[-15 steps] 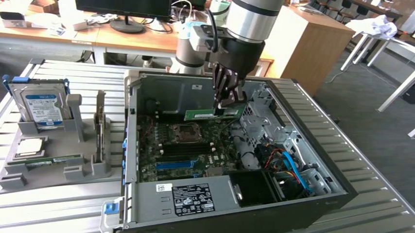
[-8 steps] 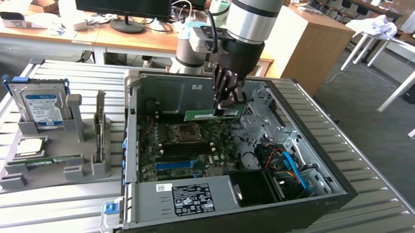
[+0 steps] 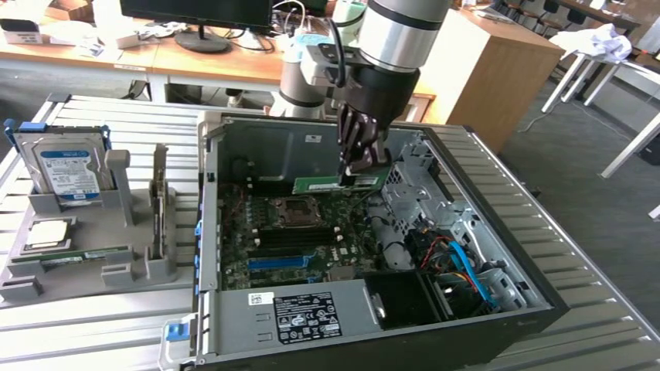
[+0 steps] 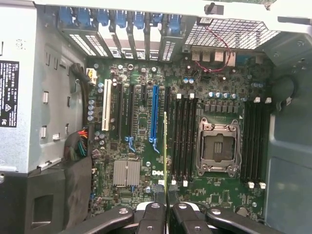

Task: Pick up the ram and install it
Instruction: 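Insert the ram into the slot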

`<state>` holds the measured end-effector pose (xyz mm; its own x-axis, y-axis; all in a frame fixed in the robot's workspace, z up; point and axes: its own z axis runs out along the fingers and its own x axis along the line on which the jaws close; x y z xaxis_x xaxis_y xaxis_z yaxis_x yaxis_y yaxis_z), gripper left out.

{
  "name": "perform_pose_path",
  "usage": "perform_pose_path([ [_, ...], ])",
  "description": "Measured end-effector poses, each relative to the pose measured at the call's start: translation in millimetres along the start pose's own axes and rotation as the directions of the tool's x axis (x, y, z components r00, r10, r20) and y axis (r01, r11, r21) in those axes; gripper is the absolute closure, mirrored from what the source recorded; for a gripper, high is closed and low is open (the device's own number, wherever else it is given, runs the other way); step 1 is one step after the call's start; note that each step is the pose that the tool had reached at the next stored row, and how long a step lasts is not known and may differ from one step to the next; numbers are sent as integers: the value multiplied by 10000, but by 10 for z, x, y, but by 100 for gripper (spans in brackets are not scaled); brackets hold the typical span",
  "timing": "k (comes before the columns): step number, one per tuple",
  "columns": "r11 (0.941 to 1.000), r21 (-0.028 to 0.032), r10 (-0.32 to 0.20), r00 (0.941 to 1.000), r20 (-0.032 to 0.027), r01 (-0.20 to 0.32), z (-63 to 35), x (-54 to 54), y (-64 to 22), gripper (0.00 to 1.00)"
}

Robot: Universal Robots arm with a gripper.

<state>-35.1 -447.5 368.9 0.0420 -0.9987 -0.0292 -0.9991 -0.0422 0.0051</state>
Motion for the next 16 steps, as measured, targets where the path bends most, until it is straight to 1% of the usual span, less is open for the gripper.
perform_pose_path([
  [16,10000,0,0,10000,-1,0,56,2,0,87],
])
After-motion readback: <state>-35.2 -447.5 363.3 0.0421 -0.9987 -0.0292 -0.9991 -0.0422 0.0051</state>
